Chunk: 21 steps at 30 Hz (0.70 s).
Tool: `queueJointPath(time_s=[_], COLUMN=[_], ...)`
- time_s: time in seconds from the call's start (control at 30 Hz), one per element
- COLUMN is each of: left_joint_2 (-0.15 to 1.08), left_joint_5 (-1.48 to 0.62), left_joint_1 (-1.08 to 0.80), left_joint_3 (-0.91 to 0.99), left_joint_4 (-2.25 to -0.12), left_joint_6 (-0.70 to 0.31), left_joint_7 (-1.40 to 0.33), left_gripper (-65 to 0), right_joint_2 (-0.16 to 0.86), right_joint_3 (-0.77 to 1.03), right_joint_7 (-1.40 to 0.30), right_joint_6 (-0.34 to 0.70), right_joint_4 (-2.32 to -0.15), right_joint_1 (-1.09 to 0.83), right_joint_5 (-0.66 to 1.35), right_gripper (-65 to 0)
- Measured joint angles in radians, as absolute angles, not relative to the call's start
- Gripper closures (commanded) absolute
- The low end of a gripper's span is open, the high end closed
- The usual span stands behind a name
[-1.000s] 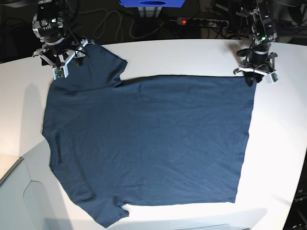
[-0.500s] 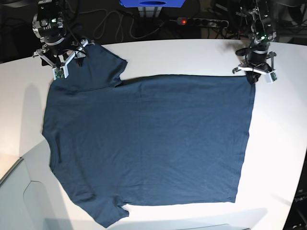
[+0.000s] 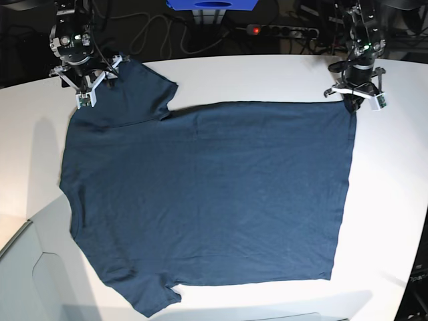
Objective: Fold the T-shirt properly
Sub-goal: 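Close both grippers on the shoulder edges of the blue shirt, then lift the shoulder edge with both grippers and pull it toward the hem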
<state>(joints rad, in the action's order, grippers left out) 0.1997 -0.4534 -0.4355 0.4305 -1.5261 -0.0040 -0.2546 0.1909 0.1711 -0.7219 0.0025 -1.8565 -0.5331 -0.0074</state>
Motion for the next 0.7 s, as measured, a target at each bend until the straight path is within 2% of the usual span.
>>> queueJointPath(time_s=[0.17, 0.3, 0.33, 0.37, 0.7], left_joint_2=[0.199, 0.199, 0.199, 0.199, 0.199], left_joint_5=[-0.453, -0.453, -0.453, -0.453, -0.453], left_joint_1=[-0.440, -0.440, -0.440, -0.441, -0.486], left_joint_3=[0.430, 0.430, 0.430, 0.430, 0.433], left_joint_4=[-1.533, -1.533, -1.533, -1.533, -1.637], left_joint_6=[-0.004, -0.004, -0.004, -0.004, 0.000], left_joint_7=[-0.258, -0.259, -0.259, -0.258, -0.267], left_gripper=[0.0, 0.0, 0.0, 0.0, 0.0], right_joint_2=[0.191, 0.194, 0.194, 0.194, 0.186], right_joint_3=[0.171, 0.183, 0.183, 0.183, 0.236], right_joint_7=[-0.687, -0.638, -0.633, -0.634, -0.730], right_joint_6=[0.006, 0.107, 0.111, 0.111, 0.116], right_joint_4=[-1.808, -1.767, -1.766, -1.766, -1.907], right_joint_1=[-0.513, -0.489, -0.489, -0.489, -0.553], right_joint_5=[0.009, 0.011, 0.008, 0.001, -0.008], right_gripper=[-21.0, -7.2, -2.1, 0.0, -0.1])
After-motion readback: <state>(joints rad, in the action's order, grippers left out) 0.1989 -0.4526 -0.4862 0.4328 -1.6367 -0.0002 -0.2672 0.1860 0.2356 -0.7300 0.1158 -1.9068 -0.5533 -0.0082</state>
